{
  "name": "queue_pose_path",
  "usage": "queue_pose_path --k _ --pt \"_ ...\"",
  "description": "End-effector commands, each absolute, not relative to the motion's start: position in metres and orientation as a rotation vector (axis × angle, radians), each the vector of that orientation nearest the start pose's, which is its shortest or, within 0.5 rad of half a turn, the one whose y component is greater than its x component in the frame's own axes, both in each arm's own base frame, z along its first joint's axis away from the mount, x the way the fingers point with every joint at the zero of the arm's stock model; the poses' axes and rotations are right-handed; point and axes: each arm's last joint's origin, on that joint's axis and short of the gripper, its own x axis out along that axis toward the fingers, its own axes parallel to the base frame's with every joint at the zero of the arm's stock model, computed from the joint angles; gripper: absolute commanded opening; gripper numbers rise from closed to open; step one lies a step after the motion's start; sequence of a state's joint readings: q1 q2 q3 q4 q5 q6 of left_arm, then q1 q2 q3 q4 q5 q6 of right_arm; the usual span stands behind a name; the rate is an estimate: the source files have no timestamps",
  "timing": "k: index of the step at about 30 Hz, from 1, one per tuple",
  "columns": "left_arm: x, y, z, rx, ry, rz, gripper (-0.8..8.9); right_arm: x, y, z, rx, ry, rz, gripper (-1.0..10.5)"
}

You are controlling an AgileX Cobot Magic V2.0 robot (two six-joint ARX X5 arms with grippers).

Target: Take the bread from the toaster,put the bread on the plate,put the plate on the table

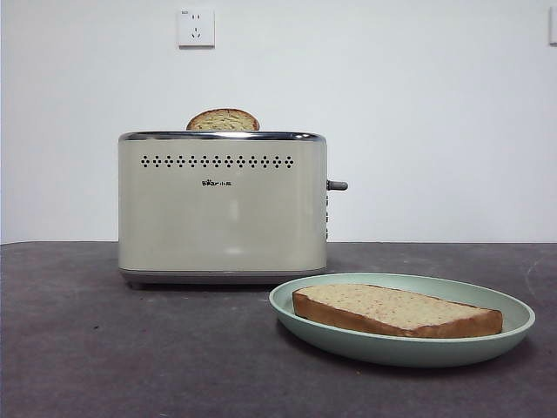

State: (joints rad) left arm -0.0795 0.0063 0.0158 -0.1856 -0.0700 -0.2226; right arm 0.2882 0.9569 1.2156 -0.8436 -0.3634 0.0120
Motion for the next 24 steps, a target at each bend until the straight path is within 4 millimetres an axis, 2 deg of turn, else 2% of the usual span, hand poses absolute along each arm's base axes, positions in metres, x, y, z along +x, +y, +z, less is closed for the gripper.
queue_pose_path --k 1,24 --pt "0.0958 -0.0061 0.1465 -0.217 0.187 -0.009 -0.03 0.1587 0.0578 0.3882 0.041 0.598 0.625 0.0" --pt "0.096 -0.006 0.1469 -0.227 0.183 -0.006 -0.03 0.1586 0.0578 0.388 0.04 0.6 0.624 0.0"
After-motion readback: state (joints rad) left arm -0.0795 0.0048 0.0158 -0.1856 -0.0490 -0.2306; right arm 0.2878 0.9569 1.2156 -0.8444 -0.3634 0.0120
